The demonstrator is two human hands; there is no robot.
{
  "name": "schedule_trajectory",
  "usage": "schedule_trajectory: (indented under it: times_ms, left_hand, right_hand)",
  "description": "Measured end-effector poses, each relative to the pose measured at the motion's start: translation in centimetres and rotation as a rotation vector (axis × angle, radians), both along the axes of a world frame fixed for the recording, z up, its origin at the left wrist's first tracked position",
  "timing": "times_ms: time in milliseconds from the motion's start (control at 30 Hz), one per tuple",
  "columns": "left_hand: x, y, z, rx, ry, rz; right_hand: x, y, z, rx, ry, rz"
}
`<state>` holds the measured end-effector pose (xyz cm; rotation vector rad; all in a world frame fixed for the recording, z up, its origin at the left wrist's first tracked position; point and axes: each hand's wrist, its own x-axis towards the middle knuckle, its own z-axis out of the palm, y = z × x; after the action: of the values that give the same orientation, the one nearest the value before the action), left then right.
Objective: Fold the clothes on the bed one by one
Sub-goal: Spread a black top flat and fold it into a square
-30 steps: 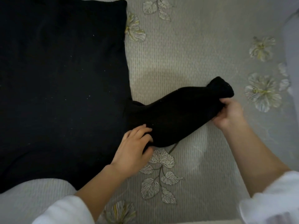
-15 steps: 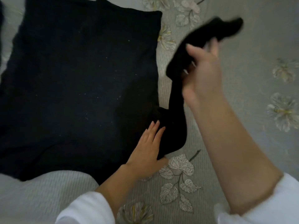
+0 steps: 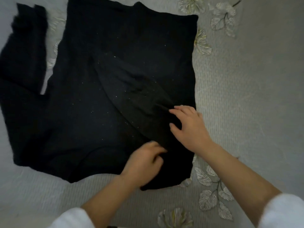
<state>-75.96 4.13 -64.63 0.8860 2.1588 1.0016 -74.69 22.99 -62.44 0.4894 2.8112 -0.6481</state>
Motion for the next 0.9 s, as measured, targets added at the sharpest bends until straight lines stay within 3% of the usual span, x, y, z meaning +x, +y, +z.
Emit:
schedule_trajectory:
  times_ms: [133, 233, 433, 600, 700, 767, 833, 900]
  left_hand:
    - [-8.4, -1.6, 1.0, -0.034, -0.120, 0.804]
    - [-15.7, -1.1, 1.5, 0.016, -0.343, 1.120]
    - [-24.0, 2.6, 3.1, 0.206, -0.745, 1.116]
    - [-28.3, 0.6, 3.0, 0.534, -0.610, 1.008]
    - [-28.9, -1.4, 1.3, 0.280, -0.621, 1.016]
    - [-28.7, -2.1, -0.6, 0.008, -0.423, 1.039]
    - [-27.5, -2.2, -1.3, -0.228, 0.054, 0.953]
    - [-25.9, -2.2, -1.5, -0.274, 0.442, 0.689]
  right_hand:
    - [1.1, -1.9, -0.9, 0.152, -0.016, 0.069]
    - [1.6, -3.2, -2.0, 0.219, -0.065, 0.135]
    - [1.6, -3.9, -2.5, 0.270, -0.001, 0.161]
    - [1.6, -4.0, -2.3, 0.225, -0.080, 0.148]
    - [1.6, -4.3, -3.0, 0.187, -0.171, 0.170]
    - [1.3, -4.5, -3.1, 0.180, -0.176, 0.150]
    - [0.9, -4.7, -3.1, 0.198, -0.146, 0.131]
    - [0.6, -4.9, -3.2, 0.207, -0.129, 0.128]
